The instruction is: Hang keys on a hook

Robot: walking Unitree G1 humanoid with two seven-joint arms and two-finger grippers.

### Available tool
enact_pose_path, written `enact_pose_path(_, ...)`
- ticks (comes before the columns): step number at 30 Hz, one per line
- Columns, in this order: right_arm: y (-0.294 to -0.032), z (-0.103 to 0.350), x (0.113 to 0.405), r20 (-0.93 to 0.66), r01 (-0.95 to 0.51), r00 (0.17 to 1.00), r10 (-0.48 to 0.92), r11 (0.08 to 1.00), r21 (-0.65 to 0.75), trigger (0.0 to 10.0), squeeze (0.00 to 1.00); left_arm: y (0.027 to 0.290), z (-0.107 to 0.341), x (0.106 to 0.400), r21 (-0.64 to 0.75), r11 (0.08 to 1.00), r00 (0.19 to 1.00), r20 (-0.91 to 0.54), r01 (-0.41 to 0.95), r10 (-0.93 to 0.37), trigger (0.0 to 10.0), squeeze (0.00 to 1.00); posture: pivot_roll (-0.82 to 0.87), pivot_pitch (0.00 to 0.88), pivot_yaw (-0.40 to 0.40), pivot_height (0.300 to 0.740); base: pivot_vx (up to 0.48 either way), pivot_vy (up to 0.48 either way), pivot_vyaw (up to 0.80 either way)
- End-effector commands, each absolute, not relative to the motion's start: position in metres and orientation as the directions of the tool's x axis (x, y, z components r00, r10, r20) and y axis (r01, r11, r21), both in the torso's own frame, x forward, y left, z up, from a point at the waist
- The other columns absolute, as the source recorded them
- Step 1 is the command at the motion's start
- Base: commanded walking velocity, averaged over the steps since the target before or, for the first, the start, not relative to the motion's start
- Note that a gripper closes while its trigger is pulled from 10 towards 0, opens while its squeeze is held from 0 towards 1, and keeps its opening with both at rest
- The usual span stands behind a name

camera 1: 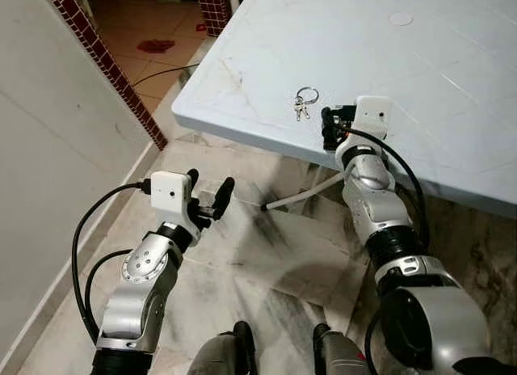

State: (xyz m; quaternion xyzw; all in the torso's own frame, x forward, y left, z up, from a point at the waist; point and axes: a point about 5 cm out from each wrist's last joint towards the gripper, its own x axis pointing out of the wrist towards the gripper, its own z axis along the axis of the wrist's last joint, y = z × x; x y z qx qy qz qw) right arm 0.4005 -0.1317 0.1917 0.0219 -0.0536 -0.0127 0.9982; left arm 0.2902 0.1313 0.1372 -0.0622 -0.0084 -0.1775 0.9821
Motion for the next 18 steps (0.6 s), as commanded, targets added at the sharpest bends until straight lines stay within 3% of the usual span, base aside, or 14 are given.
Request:
enact_pose_path(1,-0.1279,0.1906,0.4011,0.098,0.022,0.995,-0.028,0.998,0.064,0.0,0.00,0.1351,0.1361,0.2877,-0.120,0.933,0.940,0.031,0.340,-0.339,10.0,0.00,0.01,0.285,0.155,0.740,0.000,0.000,0.00)
enact_pose_path(18,-0.1262,0.1899,0.4027,0.102,0.015,0.994,-0.024,0.996,0.088,0.0,0.00,0.1345,0.1361,0.2889,-0.118,0.934,0.941,0.029,0.337,-0.336,10.0,0.00,0.01,0.283,0.154,0.740,0.000,0.000,0.00)
